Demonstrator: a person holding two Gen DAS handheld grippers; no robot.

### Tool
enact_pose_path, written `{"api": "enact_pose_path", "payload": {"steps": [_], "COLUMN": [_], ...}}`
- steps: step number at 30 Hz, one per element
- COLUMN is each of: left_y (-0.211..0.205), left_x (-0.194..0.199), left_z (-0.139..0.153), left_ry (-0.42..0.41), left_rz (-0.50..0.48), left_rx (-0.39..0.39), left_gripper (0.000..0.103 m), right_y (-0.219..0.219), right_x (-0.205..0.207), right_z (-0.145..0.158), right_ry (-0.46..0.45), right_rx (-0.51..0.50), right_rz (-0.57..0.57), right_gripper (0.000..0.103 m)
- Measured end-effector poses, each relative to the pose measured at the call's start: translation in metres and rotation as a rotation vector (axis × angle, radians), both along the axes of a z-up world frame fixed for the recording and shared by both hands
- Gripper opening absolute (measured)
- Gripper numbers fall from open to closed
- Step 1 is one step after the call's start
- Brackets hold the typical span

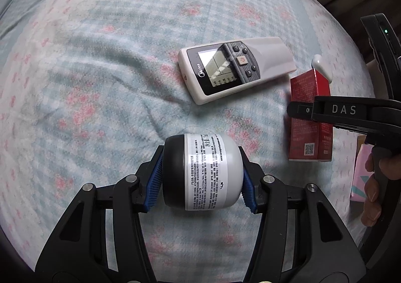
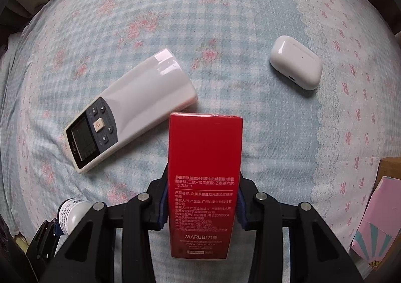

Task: Organize rigid objects
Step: 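Carry the jar and red box to the cardboard box and lower them inside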

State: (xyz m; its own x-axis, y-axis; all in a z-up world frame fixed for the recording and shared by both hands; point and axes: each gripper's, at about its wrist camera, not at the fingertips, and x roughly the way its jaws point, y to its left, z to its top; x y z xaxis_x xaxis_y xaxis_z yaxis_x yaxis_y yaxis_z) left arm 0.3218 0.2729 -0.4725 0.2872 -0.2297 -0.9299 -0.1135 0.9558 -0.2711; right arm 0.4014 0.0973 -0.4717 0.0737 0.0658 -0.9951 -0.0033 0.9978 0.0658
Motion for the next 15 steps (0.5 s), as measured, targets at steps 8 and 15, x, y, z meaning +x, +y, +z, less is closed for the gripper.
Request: {"api": "enact_pose_path", "payload": {"steps": [8, 15], "left_y": [0.007, 0.002], "left_x": [-0.015, -0.030], "left_z": [0.042, 0.098], "left_ry": [-0.036, -0.090], "left_rz": [0.027, 0.011], "left_rx": [-0.007, 0.002], "left_gripper": [0.050, 0.050], "right_y": [-0.001, -0.015], "right_x": [-0.020, -0.045], "right_z": [0.049, 0.105], "right_ry": [-0.058, -0.118], "right_rx": [0.056, 0.121], "right_rz": [0.025, 0.024], "right_gripper": [0.038, 0.038]}}
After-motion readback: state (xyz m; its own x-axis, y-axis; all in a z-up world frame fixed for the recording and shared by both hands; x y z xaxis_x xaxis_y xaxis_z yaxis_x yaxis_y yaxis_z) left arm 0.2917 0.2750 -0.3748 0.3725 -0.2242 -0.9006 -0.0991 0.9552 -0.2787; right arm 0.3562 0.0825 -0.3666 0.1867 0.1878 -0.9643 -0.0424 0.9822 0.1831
